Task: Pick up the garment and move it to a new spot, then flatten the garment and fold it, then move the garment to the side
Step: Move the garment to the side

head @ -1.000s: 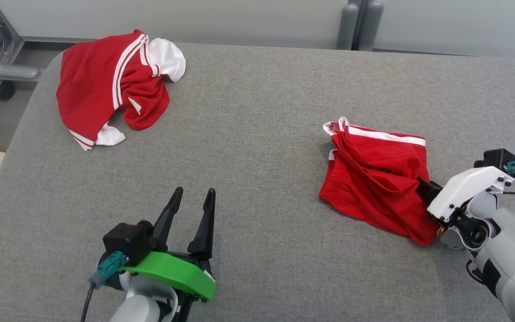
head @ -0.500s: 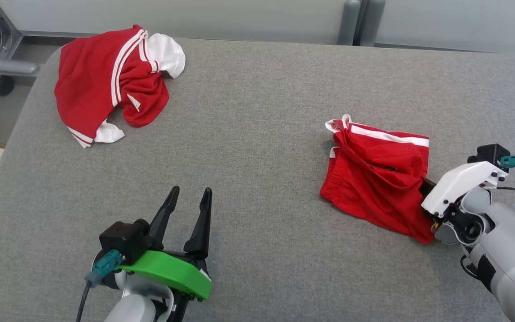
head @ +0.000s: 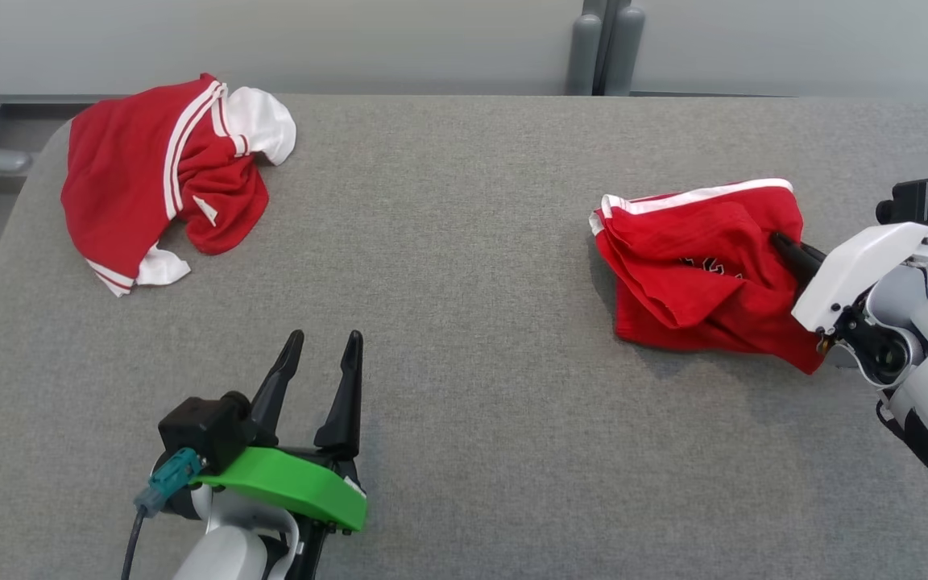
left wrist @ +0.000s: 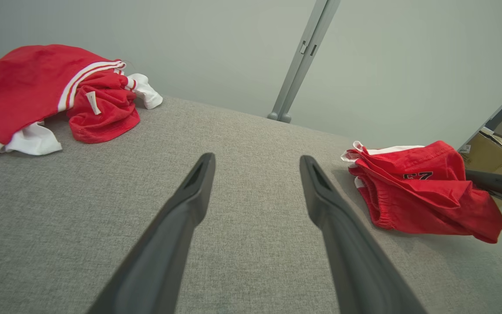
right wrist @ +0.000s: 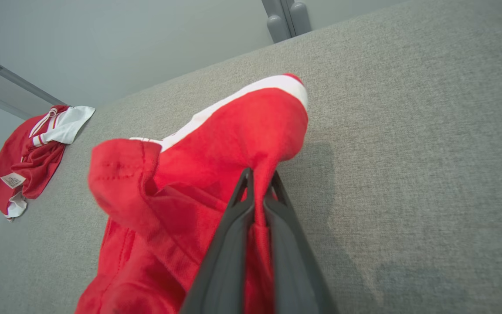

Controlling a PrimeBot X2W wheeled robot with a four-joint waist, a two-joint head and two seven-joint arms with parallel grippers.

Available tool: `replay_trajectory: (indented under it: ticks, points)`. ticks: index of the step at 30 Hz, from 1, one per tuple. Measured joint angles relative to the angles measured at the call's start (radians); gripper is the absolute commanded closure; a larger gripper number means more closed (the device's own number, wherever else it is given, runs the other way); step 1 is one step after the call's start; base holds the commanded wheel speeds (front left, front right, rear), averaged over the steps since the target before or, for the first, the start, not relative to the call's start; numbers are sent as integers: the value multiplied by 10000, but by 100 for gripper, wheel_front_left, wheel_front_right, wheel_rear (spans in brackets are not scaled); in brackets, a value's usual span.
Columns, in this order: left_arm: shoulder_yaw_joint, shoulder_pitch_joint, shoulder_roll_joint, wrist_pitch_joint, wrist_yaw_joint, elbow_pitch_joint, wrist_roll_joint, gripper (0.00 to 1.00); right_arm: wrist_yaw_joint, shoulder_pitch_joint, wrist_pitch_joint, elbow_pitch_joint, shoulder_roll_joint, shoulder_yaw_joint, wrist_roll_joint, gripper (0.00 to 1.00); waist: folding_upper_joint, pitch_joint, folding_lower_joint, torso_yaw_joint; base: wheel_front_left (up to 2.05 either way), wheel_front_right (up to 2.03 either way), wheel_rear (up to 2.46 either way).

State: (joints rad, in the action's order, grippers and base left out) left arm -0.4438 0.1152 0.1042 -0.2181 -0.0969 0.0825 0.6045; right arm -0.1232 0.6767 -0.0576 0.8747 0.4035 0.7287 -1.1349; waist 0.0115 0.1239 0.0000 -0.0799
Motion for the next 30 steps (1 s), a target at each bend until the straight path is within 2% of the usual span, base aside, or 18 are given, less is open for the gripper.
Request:
replay_trajectory:
  ticks: [7, 15, 19, 30]
  points:
    - [115, -26, -21, -29, 0, 8, 67, 0, 0, 643, 307, -537, 642, 215, 527, 100, 0, -240, 0, 507, 0, 0, 0]
    - [-71, -33, -140, -31, -2, -107, 69, 0, 0, 879, -8, -938, 1250, 658, 984, 100, 0, -391, 0, 1031, 0, 0, 0]
    - [-123, -30, -184, -35, 0, -291, 56, 0, 0, 1152, -153, -980, 1714, 650, 1035, 100, 0, -250, 0, 1072, 0, 0, 0]
    - [-353, 111, -100, -21, 0, -840, -249, 0, 0, 1610, -755, -1195, 2303, 591, 999, 100, 0, 262, 0, 854, 0, 0, 0]
